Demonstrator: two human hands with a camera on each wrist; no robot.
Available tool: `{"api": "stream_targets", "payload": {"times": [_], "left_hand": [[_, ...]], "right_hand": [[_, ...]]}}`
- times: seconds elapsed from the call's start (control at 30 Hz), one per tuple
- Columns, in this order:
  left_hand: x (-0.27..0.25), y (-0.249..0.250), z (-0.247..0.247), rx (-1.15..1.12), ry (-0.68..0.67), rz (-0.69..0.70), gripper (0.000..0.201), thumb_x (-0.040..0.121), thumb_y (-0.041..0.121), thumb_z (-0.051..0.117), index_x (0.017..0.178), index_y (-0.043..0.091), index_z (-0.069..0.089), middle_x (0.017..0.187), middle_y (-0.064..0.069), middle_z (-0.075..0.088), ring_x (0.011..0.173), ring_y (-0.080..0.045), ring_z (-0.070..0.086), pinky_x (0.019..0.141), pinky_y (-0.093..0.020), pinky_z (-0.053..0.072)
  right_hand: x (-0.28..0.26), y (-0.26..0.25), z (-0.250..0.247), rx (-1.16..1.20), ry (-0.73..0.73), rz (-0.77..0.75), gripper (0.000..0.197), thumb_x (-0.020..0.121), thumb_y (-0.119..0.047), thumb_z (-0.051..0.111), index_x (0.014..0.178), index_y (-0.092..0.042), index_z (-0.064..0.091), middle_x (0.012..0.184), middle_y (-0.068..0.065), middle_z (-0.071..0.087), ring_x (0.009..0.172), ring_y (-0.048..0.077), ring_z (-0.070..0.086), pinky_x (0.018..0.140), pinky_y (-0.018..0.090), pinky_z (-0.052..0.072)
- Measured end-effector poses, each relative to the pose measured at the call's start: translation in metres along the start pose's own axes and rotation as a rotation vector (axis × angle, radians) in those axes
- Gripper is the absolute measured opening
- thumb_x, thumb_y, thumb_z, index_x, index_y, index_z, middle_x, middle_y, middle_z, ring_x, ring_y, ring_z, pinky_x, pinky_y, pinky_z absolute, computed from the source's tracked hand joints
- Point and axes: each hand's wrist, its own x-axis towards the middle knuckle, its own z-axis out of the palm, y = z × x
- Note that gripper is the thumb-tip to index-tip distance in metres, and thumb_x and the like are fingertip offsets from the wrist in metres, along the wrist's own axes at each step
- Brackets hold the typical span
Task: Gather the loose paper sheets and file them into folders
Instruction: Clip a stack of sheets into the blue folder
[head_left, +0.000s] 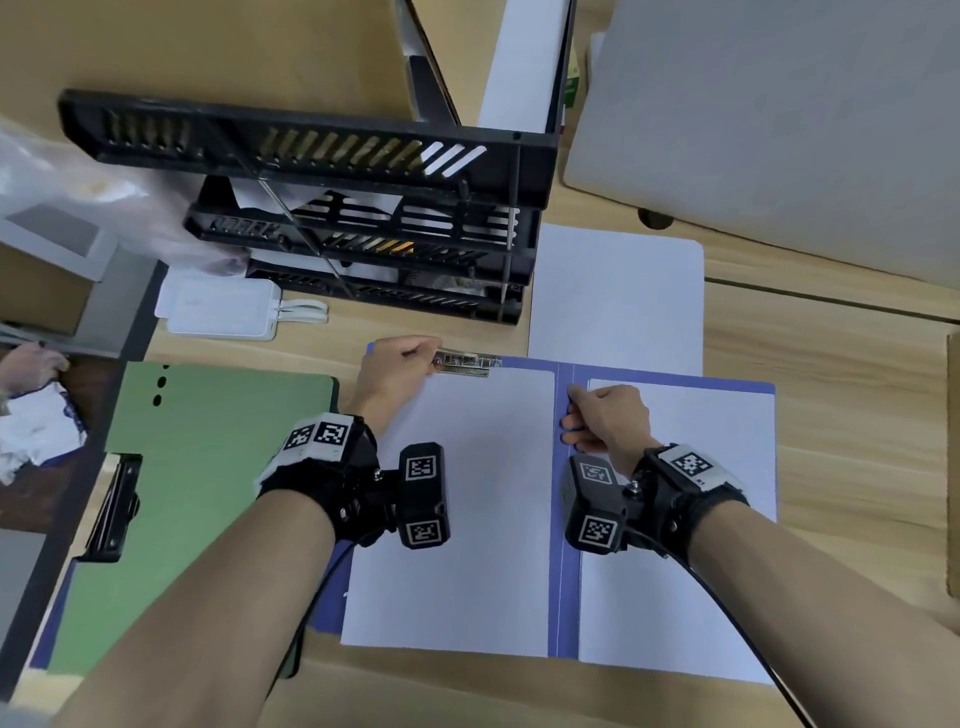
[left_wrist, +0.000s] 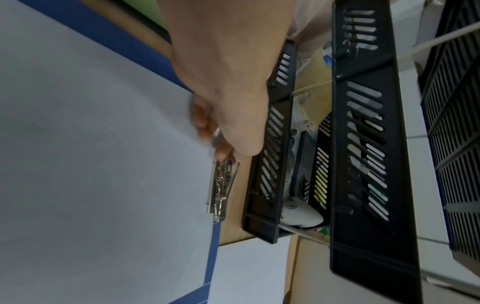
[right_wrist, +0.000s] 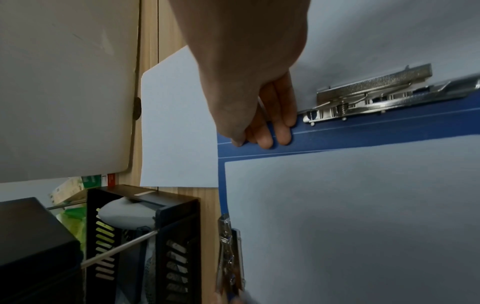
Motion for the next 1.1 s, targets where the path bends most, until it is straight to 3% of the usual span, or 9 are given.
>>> {"api": "stream_targets", "payload": {"times": [0.07, 0.23, 0.4, 0.57, 0.67, 0.83, 0.93, 1.0, 1.1], "left_hand": [[0.004, -0.004, -0.002, 0.019, 0.046, -0.007, 0.019, 0.093, 0.028, 0.062, 0.107, 0.025, 0.075, 0.099, 0.012, 0.071, 0.086, -0.004, 0.062, 0.079, -0.017, 0.048], [0.01, -0.01, 0.0, 0.073, 0.106, -0.025, 0.011, 0.087, 0.021, 0.067, 0.085, 0.031, 0.072, 0.078, 0.016, 0.061, 0.078, -0.005, 0.056, 0.075, -0.021, 0.044], [0.015, -0.011, -0.002, 0.065, 0.158, -0.117, 0.021, 0.081, 0.03, 0.075, 0.098, 0.027, 0.064, 0.098, 0.004, 0.064, 0.092, -0.018, 0.061, 0.09, -0.029, 0.049], [0.001, -0.014, 0.002, 0.059, 0.152, -0.04, 0.017, 0.09, 0.023, 0.063, 0.107, 0.022, 0.063, 0.091, 0.002, 0.061, 0.091, -0.02, 0.061, 0.084, -0.029, 0.048], [-0.008, -0.028, -0.006, 0.092, 0.212, 0.022, 0.022, 0.09, 0.013, 0.055, 0.111, 0.019, 0.063, 0.106, -0.004, 0.062, 0.095, -0.023, 0.06, 0.088, -0.036, 0.051], [-0.019, -0.042, -0.026, 0.114, 0.245, -0.114, 0.04, 0.082, 0.012, 0.052, 0.122, 0.012, 0.054, 0.118, -0.012, 0.058, 0.106, -0.033, 0.057, 0.094, -0.043, 0.048], [-0.028, -0.035, -0.027, -0.01, 0.157, -0.179, 0.044, 0.085, 0.006, 0.052, 0.128, 0.001, 0.046, 0.097, -0.001, 0.052, 0.086, -0.022, 0.051, 0.074, -0.03, 0.044], [-0.03, -0.033, -0.031, -0.094, 0.15, -0.191, 0.023, 0.084, -0.001, 0.051, 0.106, -0.008, 0.052, 0.073, -0.001, 0.044, 0.067, -0.021, 0.044, 0.054, -0.026, 0.033], [-0.039, -0.014, -0.044, -0.138, 0.07, -0.17, 0.005, 0.09, 0.001, 0.049, 0.09, 0.005, 0.052, 0.072, -0.005, 0.049, 0.067, -0.024, 0.048, 0.053, -0.027, 0.033]], "right_hand": [[0.001, -0.001, 0.0, 0.009, -0.003, 0.01, 0.029, 0.089, -0.023, 0.06, 0.066, -0.007, 0.065, 0.062, 0.011, 0.069, 0.053, 0.025, 0.066, 0.059, 0.032, 0.06], [0.002, -0.001, 0.001, 0.025, -0.001, 0.012, 0.03, 0.09, -0.023, 0.06, 0.065, -0.007, 0.064, 0.065, 0.014, 0.071, 0.056, 0.026, 0.068, 0.058, 0.032, 0.06], [0.004, 0.002, 0.002, 0.039, -0.007, 0.011, 0.031, 0.09, -0.024, 0.061, 0.065, -0.007, 0.064, 0.066, 0.015, 0.071, 0.058, 0.027, 0.067, 0.063, 0.037, 0.061], [0.003, 0.002, 0.0, 0.022, -0.035, 0.0, 0.028, 0.091, -0.022, 0.057, 0.068, -0.007, 0.064, 0.068, 0.015, 0.072, 0.059, 0.026, 0.068, 0.06, 0.032, 0.06], [0.002, 0.001, -0.002, -0.003, -0.122, 0.009, 0.019, 0.09, -0.016, 0.052, 0.074, -0.01, 0.06, 0.067, 0.011, 0.07, 0.057, 0.025, 0.065, 0.055, 0.028, 0.056], [-0.01, 0.005, -0.001, 0.021, -0.209, -0.067, 0.018, 0.093, -0.012, 0.05, 0.079, -0.01, 0.062, 0.07, 0.008, 0.063, 0.063, 0.023, 0.058, 0.052, 0.025, 0.045], [-0.021, 0.011, -0.001, 0.044, -0.248, -0.106, 0.015, 0.095, -0.012, 0.05, 0.085, -0.011, 0.061, 0.078, 0.007, 0.063, 0.066, 0.018, 0.056, 0.054, 0.022, 0.044], [-0.028, 0.013, -0.003, 0.025, -0.296, -0.12, 0.016, 0.094, -0.012, 0.049, 0.08, -0.015, 0.056, 0.077, 0.004, 0.059, 0.06, 0.014, 0.052, 0.05, 0.018, 0.041], [-0.044, 0.012, -0.012, 0.019, -0.322, -0.119, 0.012, 0.096, -0.021, 0.054, 0.098, -0.012, 0.061, 0.086, 0.005, 0.064, 0.068, 0.016, 0.055, 0.055, 0.021, 0.037]]}}
